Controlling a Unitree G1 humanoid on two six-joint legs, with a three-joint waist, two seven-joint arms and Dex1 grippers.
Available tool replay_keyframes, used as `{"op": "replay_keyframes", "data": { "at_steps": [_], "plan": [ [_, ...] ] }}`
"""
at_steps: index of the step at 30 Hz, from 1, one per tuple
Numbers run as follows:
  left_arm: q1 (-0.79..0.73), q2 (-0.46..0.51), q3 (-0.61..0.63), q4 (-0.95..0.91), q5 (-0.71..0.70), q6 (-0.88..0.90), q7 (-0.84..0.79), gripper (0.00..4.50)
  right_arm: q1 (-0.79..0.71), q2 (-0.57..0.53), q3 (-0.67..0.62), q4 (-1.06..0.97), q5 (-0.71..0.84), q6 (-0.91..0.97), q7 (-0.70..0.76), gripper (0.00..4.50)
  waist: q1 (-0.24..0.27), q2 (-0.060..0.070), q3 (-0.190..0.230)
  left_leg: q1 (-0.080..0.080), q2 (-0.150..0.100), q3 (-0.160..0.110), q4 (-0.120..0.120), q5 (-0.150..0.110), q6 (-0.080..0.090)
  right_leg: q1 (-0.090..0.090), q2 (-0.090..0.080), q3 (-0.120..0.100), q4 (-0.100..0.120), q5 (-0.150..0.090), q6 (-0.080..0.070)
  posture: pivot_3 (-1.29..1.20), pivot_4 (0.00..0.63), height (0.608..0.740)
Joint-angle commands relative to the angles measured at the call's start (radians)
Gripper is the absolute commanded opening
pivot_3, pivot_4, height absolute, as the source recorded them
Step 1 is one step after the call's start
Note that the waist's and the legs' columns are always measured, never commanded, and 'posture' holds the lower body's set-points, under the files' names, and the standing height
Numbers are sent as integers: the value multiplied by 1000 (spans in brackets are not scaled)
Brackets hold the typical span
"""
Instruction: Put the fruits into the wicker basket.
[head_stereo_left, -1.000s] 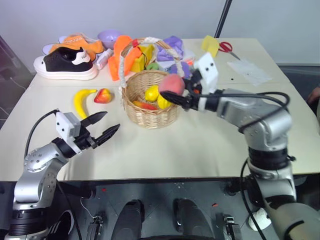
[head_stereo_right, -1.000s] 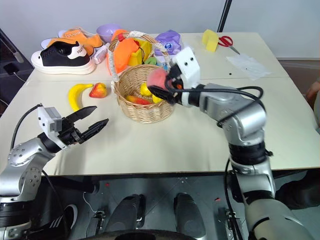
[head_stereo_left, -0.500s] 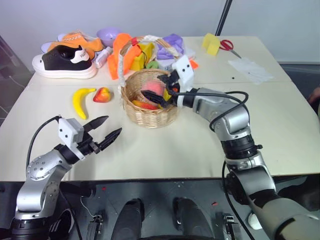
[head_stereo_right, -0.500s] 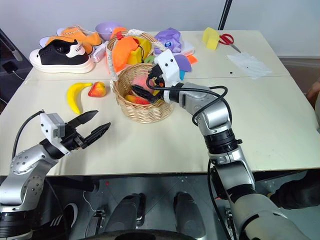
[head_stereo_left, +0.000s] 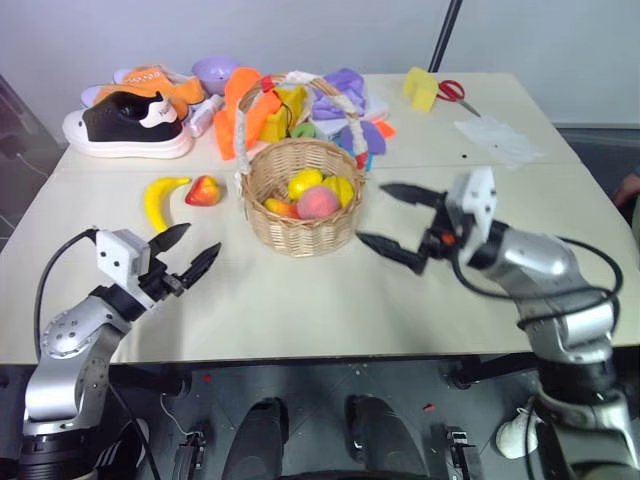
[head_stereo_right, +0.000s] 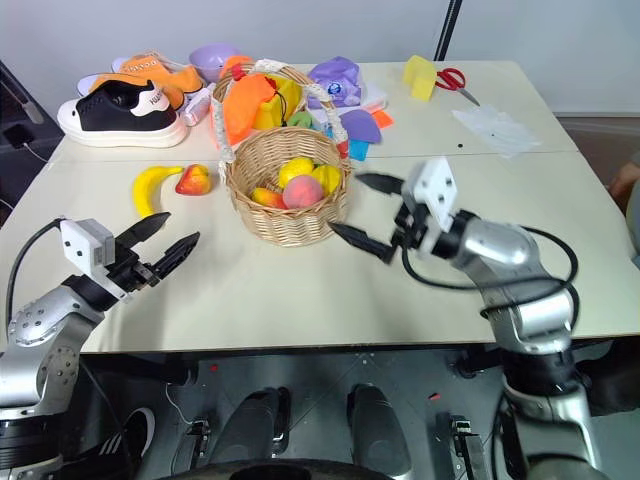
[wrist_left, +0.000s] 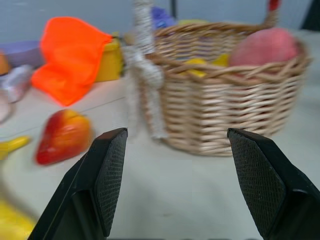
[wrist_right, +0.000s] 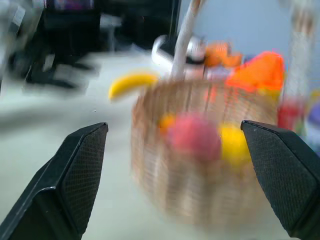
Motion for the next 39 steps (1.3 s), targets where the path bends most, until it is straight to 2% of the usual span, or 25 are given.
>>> {"op": "replay_keyframes", "data": {
  "at_steps": [1, 5, 13, 16, 19, 25, 29, 39],
  "plan": [
    [-9, -14, 40, -4, 32, -24, 70, 3421, 48, -4, -30, -49, -35, -118, -10, 4445, -1, 0, 0, 0, 0, 0, 0, 0, 0, 0, 1, 0, 0, 1, -1, 0, 150, 740],
    [1, -41, 51, -10, 62, -43, 127, 3421, 102, 14, -20, -60, -63, -170, -54, 4445, 4, -1, 0, 1, 1, 0, 2, 0, 0, 2, 1, 0, 0, 1, -3, 0, 150, 740],
    [-61, -27, 59, 42, 153, -15, 256, 3421, 81, 18, 26, -20, -87, -227, -54, 4445, 8, -1, 0, 1, 1, 0, 2, 0, 0, 2, 1, 0, 0, 1, -2, 0, 150, 740],
    [-152, -12, 80, 100, 186, 95, 371, 3421, 65, 32, 59, -8, -88, -238, -48, 4445, 9, -1, -1, 1, 0, 0, 3, 0, 0, 3, 1, 0, 0, 1, -2, 0, 150, 740],
    [-260, 11, 71, 165, 196, 199, 418, 3421, 37, 36, 84, 23, -100, -252, -39, 4445, 7, -2, -1, 1, 0, -2, 3, 0, 0, 3, 1, -1, 1, 2, -2, 0, 150, 740],
    [-449, 61, 4, 335, 241, 392, 439, 3421, 0, 50, 115, 49, -105, -260, -43, 4445, 7, -2, -1, 1, 0, -2, 3, 0, 0, 3, 1, -1, 1, 3, 1, 0, 150, 740],
    [-576, 70, 26, 493, 210, 493, 431, 3421, 2, 55, 121, 56, -120, -270, -55, 4445, 7, -2, -1, 1, -1, -2, 3, 0, 0, 3, 1, -1, 1, 3, 1, 0, 150, 740],
    [-725, 60, -11, 792, 230, 436, 358, 3421, 22, 58, 117, 18, -114, -246, -97, 4445, 6, -2, -1, 1, -1, -2, 3, 1, -1, 2, 1, -1, 3, 3, 1, 0, 150, 740]
  ]
}}
